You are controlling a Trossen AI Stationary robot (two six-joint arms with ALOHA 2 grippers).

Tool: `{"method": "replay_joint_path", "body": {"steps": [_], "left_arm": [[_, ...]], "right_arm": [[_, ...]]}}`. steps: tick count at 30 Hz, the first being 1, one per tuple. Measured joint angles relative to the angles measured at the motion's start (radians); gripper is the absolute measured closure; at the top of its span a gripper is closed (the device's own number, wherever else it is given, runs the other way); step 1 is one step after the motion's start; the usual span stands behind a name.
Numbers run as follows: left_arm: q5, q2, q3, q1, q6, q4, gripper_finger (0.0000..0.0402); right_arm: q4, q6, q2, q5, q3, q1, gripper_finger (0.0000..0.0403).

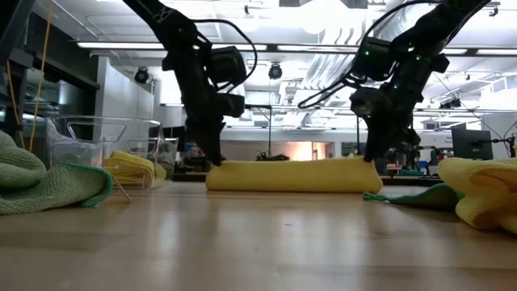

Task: Fold microfiber towels
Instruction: Fold the top yellow towel

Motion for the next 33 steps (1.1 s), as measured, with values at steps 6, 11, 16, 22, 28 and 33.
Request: {"method": "replay_joint_path", "body": {"steps": [6, 11, 16, 22, 28, 33], "left_arm": [[-0.07, 0.0, 0.0, -0.001, -0.031, 0.042, 0.0401], [-0.092, 0.0, 0.001, 0.002, -0.042, 0.043, 0.0401], [-0.108, 0.001, 0.001, -0.002, -0.045, 0.05, 0.0401], [-0.128, 0.001, 0.001, -0.012, -0.045, 0.066, 0.04], [-0.185, 0.001, 0.001, -0.012, -0.043, 0.066, 0.0377], [-0.208, 0.002, 0.001, -0.006, -0.021, 0.066, 0.0344]], "right_arm": [[-0.025, 0.055, 0.0, 0.079, 0.0, 0.005, 0.0403], [-0.017, 0.098, 0.0, 0.143, 0.0, 0.002, 0.0403], [-0.017, 0.14, 0.0, 0.163, 0.001, 0.002, 0.0403], [-0.02, 0.159, 0.0, 0.167, 0.001, 0.002, 0.0403], [-0.009, 0.157, 0.0, 0.176, 0.001, 0.002, 0.0387], [-0.002, 0.155, 0.0, 0.231, 0.001, 0.002, 0.0324]]}}
